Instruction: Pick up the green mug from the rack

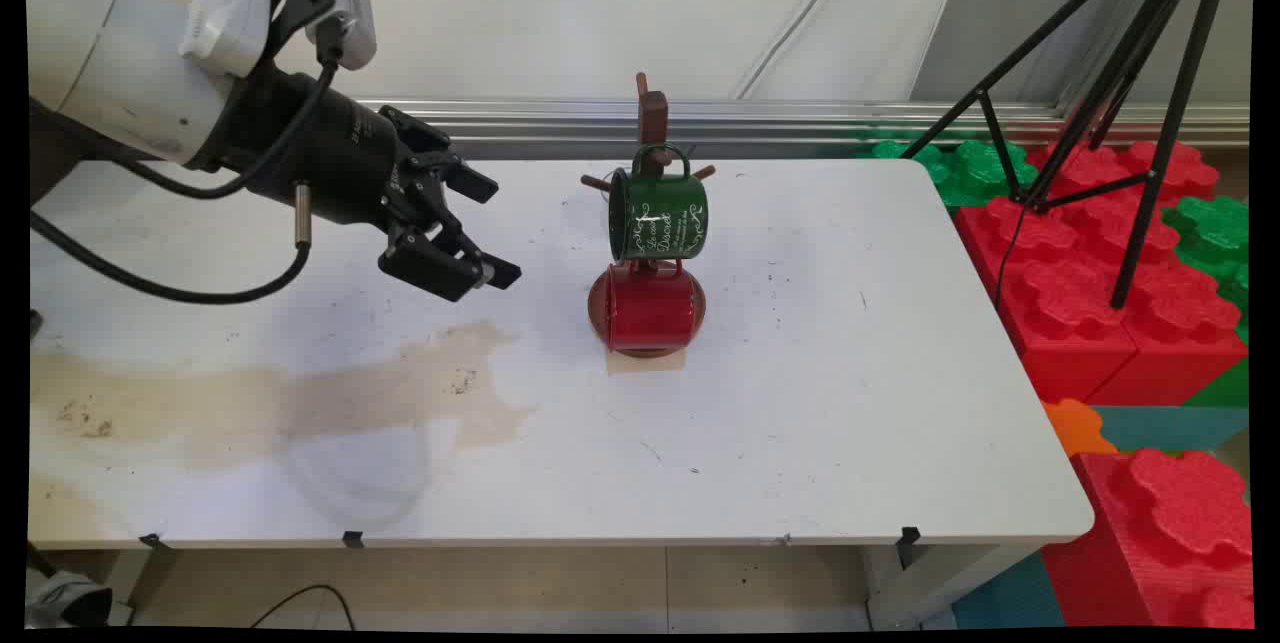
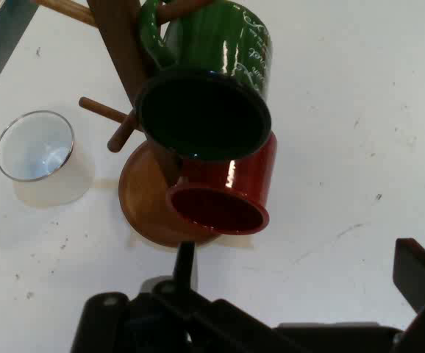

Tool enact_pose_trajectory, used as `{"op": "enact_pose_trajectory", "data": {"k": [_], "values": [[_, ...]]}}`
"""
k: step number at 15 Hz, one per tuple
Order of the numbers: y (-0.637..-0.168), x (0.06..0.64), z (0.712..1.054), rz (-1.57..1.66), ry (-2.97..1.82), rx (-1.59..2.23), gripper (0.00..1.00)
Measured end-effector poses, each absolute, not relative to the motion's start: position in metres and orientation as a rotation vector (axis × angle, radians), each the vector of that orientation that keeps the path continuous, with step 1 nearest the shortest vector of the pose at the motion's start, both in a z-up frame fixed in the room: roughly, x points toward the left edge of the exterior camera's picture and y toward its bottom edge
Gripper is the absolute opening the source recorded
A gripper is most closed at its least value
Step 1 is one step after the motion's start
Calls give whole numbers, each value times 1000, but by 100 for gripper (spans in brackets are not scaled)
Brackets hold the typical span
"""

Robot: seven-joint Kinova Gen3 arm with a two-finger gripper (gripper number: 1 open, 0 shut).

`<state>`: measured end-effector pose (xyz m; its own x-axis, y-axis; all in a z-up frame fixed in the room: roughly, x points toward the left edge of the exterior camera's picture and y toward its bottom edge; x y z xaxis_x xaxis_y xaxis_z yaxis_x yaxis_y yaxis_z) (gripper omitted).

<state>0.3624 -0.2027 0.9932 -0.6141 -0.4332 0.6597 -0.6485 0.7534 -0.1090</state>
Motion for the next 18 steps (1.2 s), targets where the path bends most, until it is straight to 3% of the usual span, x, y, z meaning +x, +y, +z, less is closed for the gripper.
{"op": "enact_pose_trajectory", "data": {"k": [9,18], "values": [[-205,339,987,471,-2285,849,100],[-232,309,955,422,-2100,1022,100]]}}
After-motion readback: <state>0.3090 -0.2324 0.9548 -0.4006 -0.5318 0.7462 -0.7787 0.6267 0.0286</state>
